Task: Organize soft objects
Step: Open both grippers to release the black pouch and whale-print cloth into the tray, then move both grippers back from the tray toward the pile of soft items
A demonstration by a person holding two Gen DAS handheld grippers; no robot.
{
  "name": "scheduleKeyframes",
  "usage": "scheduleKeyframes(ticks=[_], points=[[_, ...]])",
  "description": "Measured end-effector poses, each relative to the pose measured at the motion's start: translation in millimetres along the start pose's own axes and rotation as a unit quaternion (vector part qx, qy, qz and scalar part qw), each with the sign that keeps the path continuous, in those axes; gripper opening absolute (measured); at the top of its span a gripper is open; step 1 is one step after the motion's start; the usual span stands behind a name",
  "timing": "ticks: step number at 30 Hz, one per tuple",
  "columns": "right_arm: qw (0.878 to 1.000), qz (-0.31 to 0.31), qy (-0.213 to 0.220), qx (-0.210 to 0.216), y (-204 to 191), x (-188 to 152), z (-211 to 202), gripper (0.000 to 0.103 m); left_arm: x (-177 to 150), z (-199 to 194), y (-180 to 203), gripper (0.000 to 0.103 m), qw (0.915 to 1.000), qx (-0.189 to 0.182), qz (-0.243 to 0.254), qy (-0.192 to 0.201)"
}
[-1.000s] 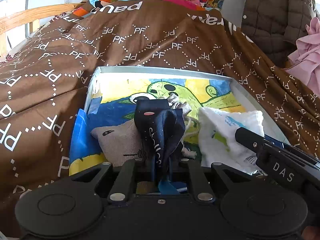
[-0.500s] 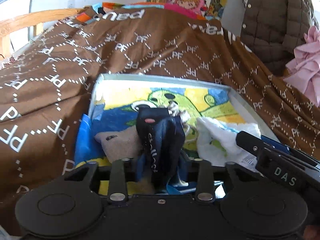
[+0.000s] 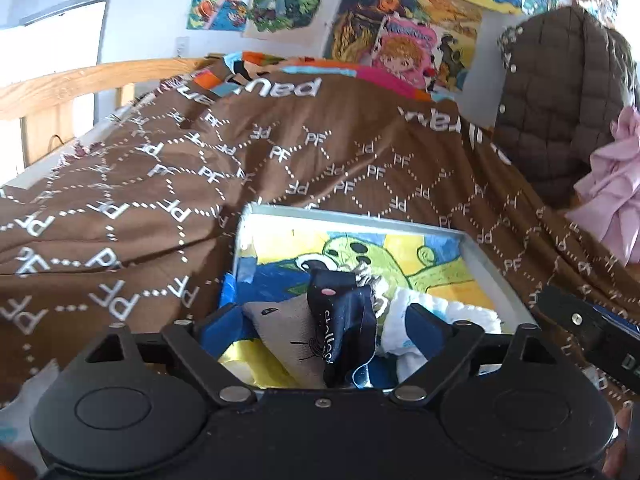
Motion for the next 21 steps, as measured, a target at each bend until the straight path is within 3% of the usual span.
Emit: scheduleKeyframes(ticks=[6, 11, 21], points=[[1.000, -0.011, 0.020, -0.011, 3, 13, -42, 0.103, 1, -47, 7, 0.102, 0.9994, -0.005, -0.004, 0.034], [0.999, -0.012, 0.036, -0.022, 7, 14, -81, 0.103, -6, -85, 19, 0.102, 0.9981, -0.025, -0.008, 0.055], [0.998, 0.000, 0.028, -0.049, 26, -6, -145, 0.103, -42, -149, 39, 0.102, 0.9956, -0.053, 0.031, 0.070]])
Point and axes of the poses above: each gripper's, at about its wrist camera, not at the fingertips, and z roughly the way its jaws point, y to its right, x to its top, the point moved 1 cm from there along z, roughly the way its jaws point, and after that the axes turned 3 degrees about z, right-handed, at the moved point
